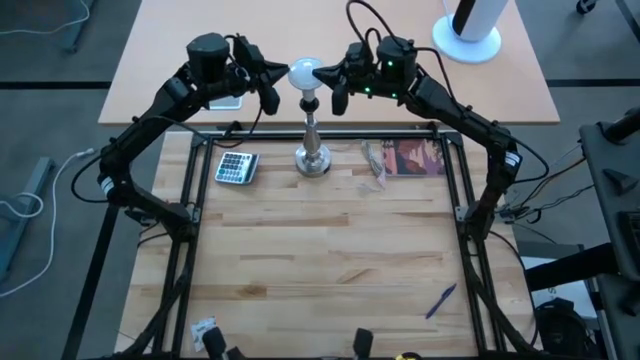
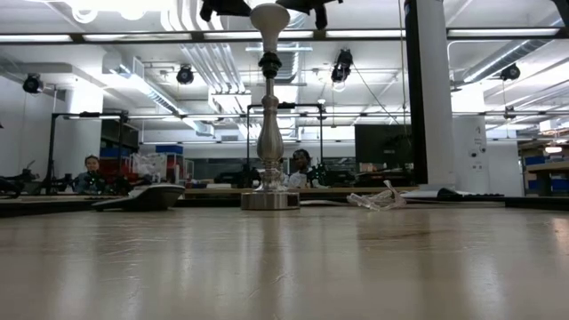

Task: Screw lightbulb
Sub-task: Insert the lightbulb into the table lamp

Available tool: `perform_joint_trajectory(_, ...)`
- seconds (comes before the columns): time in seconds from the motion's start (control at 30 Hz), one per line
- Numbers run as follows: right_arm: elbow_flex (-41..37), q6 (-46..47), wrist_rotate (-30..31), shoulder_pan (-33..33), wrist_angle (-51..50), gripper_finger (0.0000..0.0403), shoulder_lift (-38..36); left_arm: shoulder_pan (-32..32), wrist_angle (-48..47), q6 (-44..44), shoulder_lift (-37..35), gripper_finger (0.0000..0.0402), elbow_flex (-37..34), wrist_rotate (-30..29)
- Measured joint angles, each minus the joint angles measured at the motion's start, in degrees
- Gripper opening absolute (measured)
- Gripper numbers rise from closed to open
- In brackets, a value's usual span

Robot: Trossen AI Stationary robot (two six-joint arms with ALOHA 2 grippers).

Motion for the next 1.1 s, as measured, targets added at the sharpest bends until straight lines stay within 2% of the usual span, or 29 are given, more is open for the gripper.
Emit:
perform_joint_trajectory(0.27, 1.44, -1.43, 0.24, 0.02, -1.06, 0.0000, -0.17, 0.00, 0.14, 0.56, -0.50, 0.0022, 0.23, 0.95)
perform_joint_trajectory(0.57, 4.80, -4.40, 2.74, -1.22, -3.41, 0.0000, -0.52, -0.24, 0.46, 0.17, -1.27, 0.0022, 0.92, 9.93)
perform_joint_trajectory(1.1, 1.58, -3.68, 2.47, -2.68, -3.97, 0.0000, -0.32, -0.57, 0.44, 2.14, -0.07, 0.0022, 0.35, 9.31)
